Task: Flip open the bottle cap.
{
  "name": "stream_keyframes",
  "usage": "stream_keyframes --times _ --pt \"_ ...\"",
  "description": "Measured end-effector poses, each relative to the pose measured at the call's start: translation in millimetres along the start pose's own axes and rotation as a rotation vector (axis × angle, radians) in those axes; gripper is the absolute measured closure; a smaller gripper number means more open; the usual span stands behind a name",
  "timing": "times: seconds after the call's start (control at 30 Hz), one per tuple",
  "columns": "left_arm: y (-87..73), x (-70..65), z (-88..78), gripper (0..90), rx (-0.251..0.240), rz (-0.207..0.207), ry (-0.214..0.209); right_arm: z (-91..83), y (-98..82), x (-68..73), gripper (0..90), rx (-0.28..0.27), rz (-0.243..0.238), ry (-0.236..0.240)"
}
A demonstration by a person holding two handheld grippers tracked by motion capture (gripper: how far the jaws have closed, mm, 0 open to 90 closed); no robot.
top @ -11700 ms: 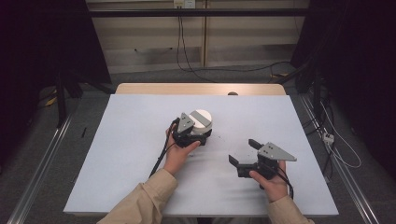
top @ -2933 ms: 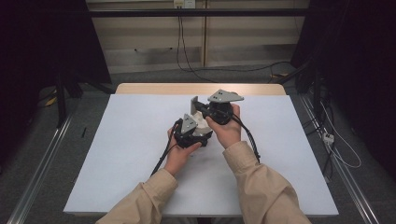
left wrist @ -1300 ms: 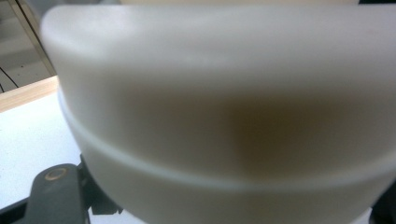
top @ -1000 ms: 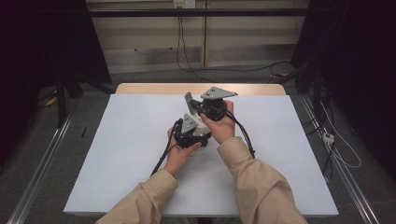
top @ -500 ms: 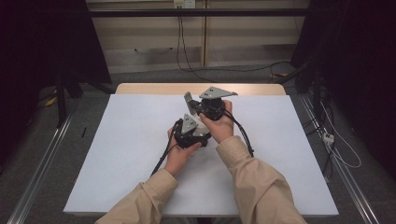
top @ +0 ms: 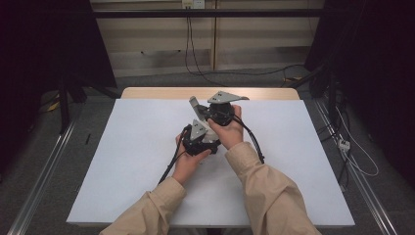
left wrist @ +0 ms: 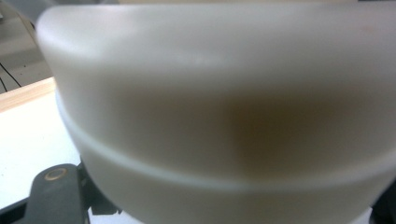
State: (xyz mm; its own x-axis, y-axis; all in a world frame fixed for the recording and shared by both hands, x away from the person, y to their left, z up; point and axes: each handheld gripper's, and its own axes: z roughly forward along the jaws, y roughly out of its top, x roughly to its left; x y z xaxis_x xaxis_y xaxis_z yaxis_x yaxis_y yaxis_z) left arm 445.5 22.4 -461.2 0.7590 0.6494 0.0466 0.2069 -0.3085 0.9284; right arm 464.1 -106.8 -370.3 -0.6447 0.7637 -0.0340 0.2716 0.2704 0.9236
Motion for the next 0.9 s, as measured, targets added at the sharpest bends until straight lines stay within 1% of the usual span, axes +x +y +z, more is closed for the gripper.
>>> stream_keyframes --times 0.13,0.17,0.33,0.43,0.53,0.73,0.77,0.8,0.9 --pt "0.0 -0.1 0.0 18.5 0.001 0.0 0.001 2.3 0.1 0.3 90.0 0.006 -0.005 -0.001" --pt "-0.2 -0.9 0.1 18.5 0.0 -0.009 0.002 2.6 0.2 0.3 90.0 0.006 -0.004 0.0" --pt "-0.2 -1.0 0.0 18.5 0.001 -0.009 0.003 3.8 0.4 0.0 90.0 0.008 -0.001 0.004" --pt "-0.2 -1.1 0.1 18.4 0.001 -0.008 0.004 5.0 0.1 0.1 90.0 0.007 0.009 0.01" --pt "-0.2 -1.0 0.0 18.4 0.001 -0.01 0.003 6.8 -0.5 0.4 90.0 0.009 0.005 0.012" --pt "-0.2 -1.4 0.1 18.5 0.0 -0.006 0.006 10.5 -0.6 1.9 90.0 0.02 0.0 0.014" --pt "0.0 -0.8 0.0 18.4 0.002 0.006 0.005 11.3 -0.8 2.0 90.0 0.024 -0.001 0.017" --pt "0.0 -0.9 0.0 18.5 0.001 0.007 0.005 12.1 -1.5 1.6 90.0 0.028 0.0 0.02" --pt "-0.1 -0.9 0.1 18.4 0.001 0.0 0.001 13.2 -3.4 -1.0 90.0 0.029 0.022 0.035"
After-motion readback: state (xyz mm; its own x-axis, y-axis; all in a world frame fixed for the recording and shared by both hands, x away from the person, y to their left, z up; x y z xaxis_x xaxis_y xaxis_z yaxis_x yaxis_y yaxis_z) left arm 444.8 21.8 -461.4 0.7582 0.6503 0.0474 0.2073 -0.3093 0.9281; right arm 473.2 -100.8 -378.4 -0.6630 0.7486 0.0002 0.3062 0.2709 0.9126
